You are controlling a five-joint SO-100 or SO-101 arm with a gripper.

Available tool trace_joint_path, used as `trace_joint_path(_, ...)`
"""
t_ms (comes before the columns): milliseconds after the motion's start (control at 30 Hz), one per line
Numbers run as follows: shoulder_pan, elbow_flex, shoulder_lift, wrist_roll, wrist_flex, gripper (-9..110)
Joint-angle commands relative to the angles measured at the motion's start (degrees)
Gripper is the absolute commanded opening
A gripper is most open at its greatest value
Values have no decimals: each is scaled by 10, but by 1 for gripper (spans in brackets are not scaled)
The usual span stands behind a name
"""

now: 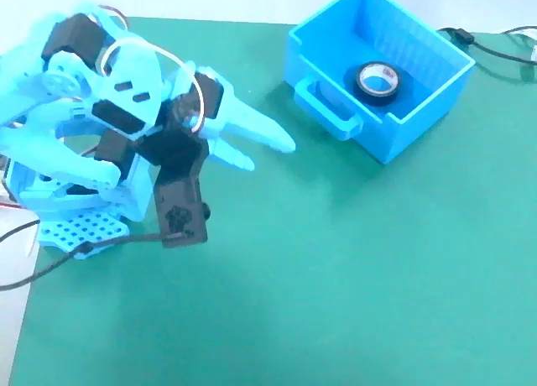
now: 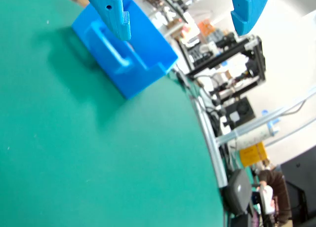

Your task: Put the tape in the box

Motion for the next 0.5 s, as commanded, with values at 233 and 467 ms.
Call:
trace_joint_path(233, 4, 200, 134, -11, -62, 23)
trace_joint_path(467, 11, 264, 155, -11, -66, 22)
